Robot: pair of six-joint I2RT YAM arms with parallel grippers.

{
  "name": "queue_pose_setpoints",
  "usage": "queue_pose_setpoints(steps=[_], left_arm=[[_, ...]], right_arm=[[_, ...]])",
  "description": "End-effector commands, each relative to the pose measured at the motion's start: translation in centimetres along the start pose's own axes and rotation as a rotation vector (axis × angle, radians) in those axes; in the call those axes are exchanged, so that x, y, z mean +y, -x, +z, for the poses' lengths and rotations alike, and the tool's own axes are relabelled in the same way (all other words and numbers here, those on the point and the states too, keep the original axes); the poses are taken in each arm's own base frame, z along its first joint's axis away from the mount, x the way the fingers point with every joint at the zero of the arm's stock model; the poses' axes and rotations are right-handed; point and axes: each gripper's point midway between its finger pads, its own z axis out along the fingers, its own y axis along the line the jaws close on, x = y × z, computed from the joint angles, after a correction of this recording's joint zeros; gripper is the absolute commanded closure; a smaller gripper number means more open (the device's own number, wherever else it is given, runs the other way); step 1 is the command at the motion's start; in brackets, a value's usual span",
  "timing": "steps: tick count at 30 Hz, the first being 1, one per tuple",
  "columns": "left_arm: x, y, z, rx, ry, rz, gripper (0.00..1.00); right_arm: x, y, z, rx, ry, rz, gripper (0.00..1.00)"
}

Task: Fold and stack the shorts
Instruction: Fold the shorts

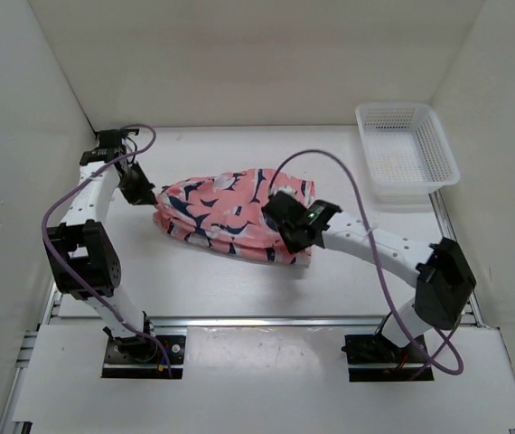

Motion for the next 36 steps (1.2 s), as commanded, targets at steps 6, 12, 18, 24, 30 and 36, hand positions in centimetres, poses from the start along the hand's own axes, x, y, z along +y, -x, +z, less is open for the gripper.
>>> queue_pose_setpoints(steps=[6, 12, 18, 24, 30, 36], left_arm=[[4.5, -1.6, 3.9, 0.04, 0.116, -0.147, 0.9], [7.1, -2.6, 5.6, 0.076, 0.199, -0.172, 0.9], [7.4, -2.1, 6.1, 0.095, 0.174, -0.167, 0.43], [3.5, 2.0, 0.2, -0.073, 0.076, -0.078, 0.0], [-1.3, 3.4, -1.0, -0.101, 0.005, 0.059, 0.9], [-2.0, 2.6, 4.1, 0.014, 0.006, 0.096, 0.9]], right_arm=[[5.0, -10.8, 4.8, 0.263, 0.042, -0.019, 1.0], [4.7, -12.0, 5.6, 0.292, 0.008, -0.004, 1.0], [4.6, -10.3, 3.5, 0.256, 0.039, 0.004, 0.7], [2.3, -3.7, -1.3, 0.078, 0.022, 0.044, 0.02], [-1.3, 2.3, -0.3, 0.005, 0.041, 0.214, 0.63], [-3.4, 4.9, 4.9, 0.055, 0.237, 0.429, 0.97]])
